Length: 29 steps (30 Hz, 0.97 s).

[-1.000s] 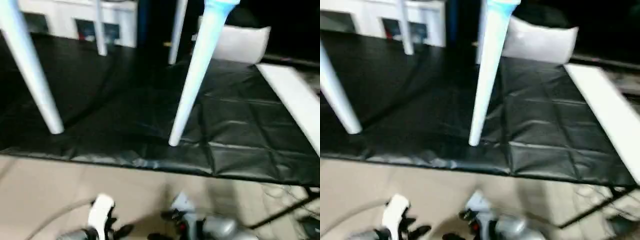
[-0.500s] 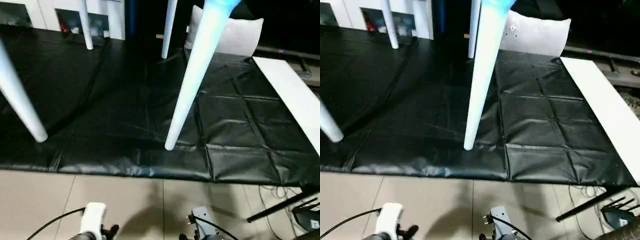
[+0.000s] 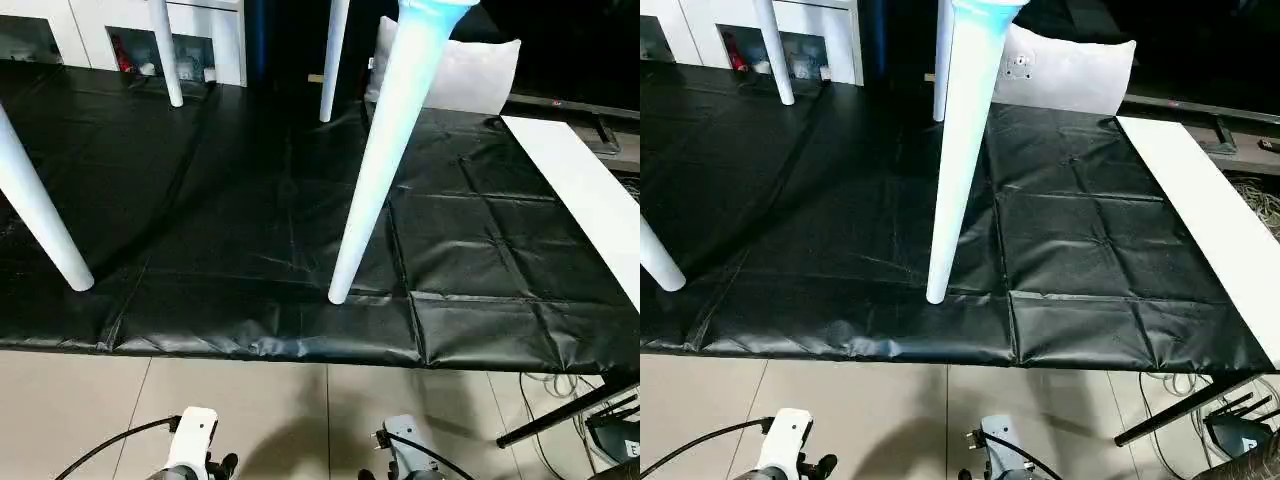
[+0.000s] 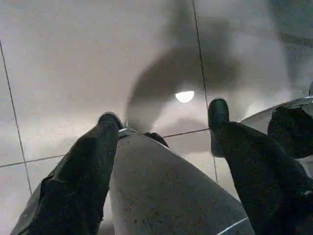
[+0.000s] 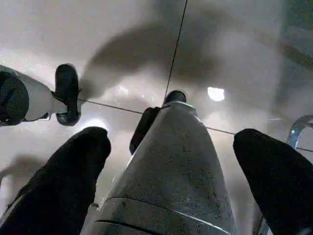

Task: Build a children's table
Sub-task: Flip table

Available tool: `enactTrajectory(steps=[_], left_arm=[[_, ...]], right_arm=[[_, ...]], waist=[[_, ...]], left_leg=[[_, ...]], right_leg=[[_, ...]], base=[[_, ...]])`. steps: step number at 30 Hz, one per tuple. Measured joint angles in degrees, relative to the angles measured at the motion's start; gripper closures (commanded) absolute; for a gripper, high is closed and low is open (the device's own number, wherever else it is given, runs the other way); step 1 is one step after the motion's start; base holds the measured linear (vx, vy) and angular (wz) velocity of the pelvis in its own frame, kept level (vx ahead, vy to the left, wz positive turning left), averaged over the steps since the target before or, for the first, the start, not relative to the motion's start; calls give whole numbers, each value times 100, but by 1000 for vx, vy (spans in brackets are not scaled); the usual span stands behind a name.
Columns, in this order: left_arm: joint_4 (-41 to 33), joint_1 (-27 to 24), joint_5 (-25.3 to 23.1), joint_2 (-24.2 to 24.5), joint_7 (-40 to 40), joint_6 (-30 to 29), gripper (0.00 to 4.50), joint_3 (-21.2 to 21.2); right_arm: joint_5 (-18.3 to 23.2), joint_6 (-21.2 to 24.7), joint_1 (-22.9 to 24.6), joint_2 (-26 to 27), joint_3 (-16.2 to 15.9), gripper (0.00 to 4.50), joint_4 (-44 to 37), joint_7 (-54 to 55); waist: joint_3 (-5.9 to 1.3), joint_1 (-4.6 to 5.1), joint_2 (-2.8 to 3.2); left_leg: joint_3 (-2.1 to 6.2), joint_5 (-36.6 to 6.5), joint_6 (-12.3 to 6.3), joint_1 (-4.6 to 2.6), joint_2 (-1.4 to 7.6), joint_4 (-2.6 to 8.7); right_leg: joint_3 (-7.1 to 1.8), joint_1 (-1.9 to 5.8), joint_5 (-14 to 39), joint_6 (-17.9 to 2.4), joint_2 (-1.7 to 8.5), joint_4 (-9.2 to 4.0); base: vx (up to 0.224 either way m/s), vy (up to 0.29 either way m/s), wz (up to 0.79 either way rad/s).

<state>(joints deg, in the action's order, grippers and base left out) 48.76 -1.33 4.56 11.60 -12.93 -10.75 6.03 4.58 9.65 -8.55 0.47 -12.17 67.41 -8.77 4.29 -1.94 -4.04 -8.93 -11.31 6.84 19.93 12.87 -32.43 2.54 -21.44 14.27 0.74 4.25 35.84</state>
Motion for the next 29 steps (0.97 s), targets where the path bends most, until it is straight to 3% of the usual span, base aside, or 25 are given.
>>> enactTrajectory(steps=[29], left_arm=[[0, 0, -1, 1, 0, 0, 86, 0]], right_arm=[[0, -2, -7, 0, 1, 0, 0, -3]], waist=[[0, 3, -1]], left_leg=[[-58, -3, -3, 7, 1, 82]], right_leg=[[-23, -32, 1, 1, -1, -72]], base=[[0, 0, 0]])
